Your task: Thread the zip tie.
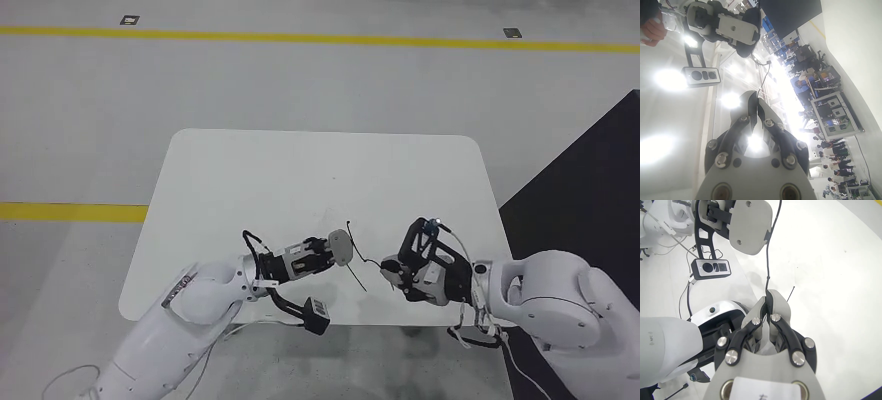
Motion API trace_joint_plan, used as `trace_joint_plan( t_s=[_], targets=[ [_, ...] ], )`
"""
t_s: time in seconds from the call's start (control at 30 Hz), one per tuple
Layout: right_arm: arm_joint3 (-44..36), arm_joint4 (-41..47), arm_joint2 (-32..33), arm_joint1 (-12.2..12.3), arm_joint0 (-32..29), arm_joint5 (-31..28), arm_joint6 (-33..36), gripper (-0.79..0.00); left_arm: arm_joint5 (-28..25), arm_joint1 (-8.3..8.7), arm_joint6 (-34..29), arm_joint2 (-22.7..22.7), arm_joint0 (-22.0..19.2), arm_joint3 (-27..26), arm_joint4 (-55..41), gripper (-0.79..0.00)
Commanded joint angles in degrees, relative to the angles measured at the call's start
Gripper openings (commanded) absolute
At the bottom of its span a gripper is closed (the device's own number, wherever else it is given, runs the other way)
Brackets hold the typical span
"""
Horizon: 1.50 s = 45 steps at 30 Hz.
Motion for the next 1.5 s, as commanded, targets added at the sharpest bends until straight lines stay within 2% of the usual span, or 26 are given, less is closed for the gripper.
trace_joint_plan(
  t_s=[0.0, 1.07, 1.47],
  targets=[
    [0.00, -0.50, -0.13, 0.00, 0.01, -0.18, -0.08, -0.785, 0.21, 0.08, 0.19, 0.11, 0.02, -0.05, 0.00, -0.785],
    [-4.15, -12.00, -1.06, -0.05, -1.92, -0.84, -2.37, -0.785, -3.28, 1.21, -2.57, 3.14, -2.68, 0.78, 0.00, -0.785],
    [-3.37, -11.71, -1.94, -0.14, -1.39, -0.68, -1.27, -0.785, -3.51, 1.21, -3.00, 3.41, -2.68, 0.71, 0.00, -0.785]
  ],
)
